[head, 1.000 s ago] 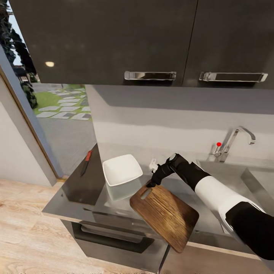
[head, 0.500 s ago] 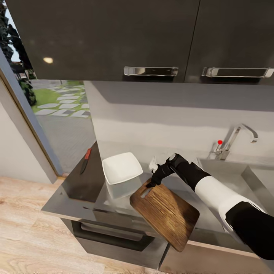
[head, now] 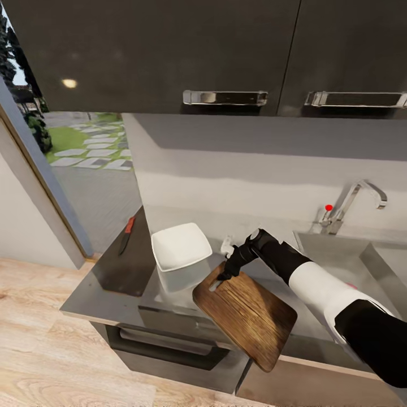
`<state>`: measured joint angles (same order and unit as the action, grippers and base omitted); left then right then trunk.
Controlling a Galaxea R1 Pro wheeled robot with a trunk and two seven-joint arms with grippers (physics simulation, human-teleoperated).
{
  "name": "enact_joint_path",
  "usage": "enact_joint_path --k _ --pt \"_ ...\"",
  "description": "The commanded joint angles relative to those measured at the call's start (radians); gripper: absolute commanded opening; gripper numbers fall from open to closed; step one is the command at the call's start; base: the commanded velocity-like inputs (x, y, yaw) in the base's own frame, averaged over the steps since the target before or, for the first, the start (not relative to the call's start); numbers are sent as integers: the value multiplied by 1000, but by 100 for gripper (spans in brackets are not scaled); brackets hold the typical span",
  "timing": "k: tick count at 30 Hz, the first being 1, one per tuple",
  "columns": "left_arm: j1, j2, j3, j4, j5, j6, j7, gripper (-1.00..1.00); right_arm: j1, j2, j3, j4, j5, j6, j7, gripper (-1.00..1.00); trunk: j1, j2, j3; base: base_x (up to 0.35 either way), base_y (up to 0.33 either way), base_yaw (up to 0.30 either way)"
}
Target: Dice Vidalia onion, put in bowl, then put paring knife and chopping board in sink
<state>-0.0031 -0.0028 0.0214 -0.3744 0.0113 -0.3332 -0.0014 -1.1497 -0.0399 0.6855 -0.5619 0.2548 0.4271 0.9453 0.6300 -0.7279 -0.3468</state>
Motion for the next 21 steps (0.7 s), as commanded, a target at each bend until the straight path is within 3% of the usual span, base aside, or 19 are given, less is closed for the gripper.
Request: enact_joint_path --k 1,7,21 --pt "0 0 2 0 1 -3 0 100 -1 -1 7 -3 3 5 3 100 0 -1 -3 0 0 0" --pt "0 0 2 -1 1 -3 0 100 -1 0 27 -4 3 5 4 100 0 -1 -12 0 0 0" --pt "0 0 2 -1 1 -3 0 100 -1 -1 29 -7 4 -30 4 100 0 -1 -15 0 0 0"
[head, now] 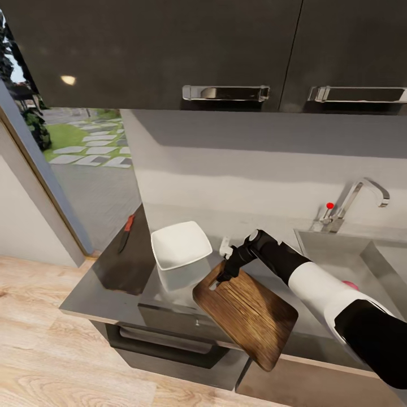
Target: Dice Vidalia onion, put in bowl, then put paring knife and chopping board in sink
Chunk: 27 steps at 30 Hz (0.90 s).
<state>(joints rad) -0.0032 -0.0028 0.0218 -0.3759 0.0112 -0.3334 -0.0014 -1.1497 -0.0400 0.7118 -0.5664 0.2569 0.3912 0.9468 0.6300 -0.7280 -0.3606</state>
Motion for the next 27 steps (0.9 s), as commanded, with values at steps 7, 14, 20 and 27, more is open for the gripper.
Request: enact_joint_path --k 7,14,20,27 --pt "0 0 1 1 1 -3 0 100 -1 0 13 -3 4 -1 3 100 0 -1 -1 0 0 0" --pt "0 0 1 0 1 -3 0 100 -1 0 30 -4 4 -2 3 100 0 -1 -1 0 0 0" --pt "0 0 1 0 1 -3 0 100 -1 0 32 -4 4 -6 1 100 0 -1 -1 0 0 0" --pt "0 0 1 0 1 -3 0 100 -1 1 32 -3 2 -38 1 100 0 -1 -1 0 0 0"
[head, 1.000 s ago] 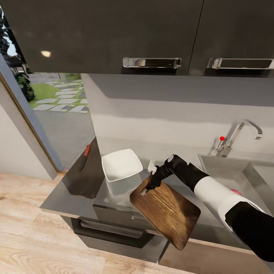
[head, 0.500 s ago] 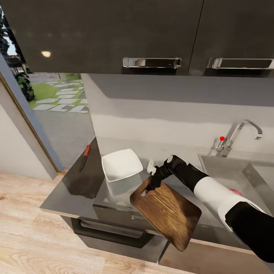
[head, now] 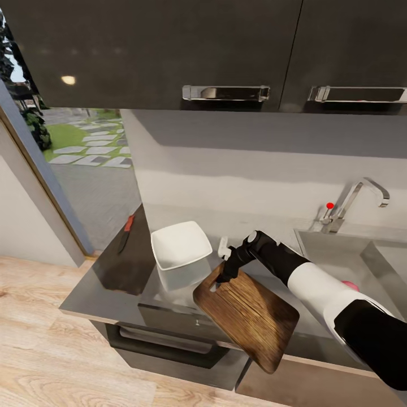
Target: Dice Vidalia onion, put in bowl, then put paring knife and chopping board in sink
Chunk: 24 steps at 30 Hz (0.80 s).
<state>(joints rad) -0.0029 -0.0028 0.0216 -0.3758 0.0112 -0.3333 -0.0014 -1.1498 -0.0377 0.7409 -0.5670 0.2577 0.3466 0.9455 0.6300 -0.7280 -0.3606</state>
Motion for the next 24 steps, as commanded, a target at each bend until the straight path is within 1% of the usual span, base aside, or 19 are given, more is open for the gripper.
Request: enact_joint_path --k 1,19,20,24 --pt "0 0 2 0 1 -3 0 100 -1 -1 3 -3 2 5 2 100 0 -1 -1 0 0 0" --pt "0 0 1 1 1 -3 0 100 -1 -2 3 0 0 -1 2 100 0 -1 -1 0 0 0" --pt "0 0 1 1 1 -3 0 100 -1 -2 3 1 0 -1 2 -100 0 -1 -1 0 0 0" --pt "0 0 1 1 1 -3 0 100 -1 -3 3 1 0 -1 2 -100 0 -1 -1 0 0 0"
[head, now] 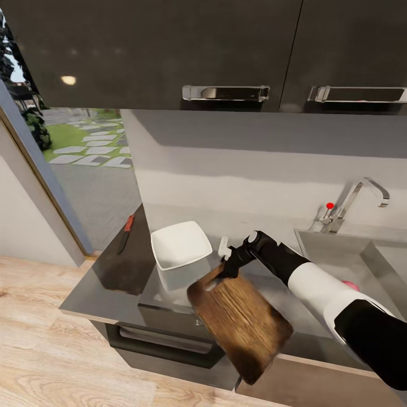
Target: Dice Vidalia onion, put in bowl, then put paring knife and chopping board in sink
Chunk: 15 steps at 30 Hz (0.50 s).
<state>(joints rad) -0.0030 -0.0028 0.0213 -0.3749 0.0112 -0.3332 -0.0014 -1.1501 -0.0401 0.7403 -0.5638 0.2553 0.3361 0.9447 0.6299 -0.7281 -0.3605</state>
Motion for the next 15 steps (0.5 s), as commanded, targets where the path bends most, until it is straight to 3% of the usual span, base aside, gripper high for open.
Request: enact_joint_path --k 1,15 --pt "0 0 2 0 1 -3 0 100 0 -1 4 -2 2 9 3 -100 0 -1 -1 0 0 0" --pt "0 0 2 -1 1 -3 0 100 0 2 5 -2 2 10 2 -100 0 -1 -1 0 0 0"
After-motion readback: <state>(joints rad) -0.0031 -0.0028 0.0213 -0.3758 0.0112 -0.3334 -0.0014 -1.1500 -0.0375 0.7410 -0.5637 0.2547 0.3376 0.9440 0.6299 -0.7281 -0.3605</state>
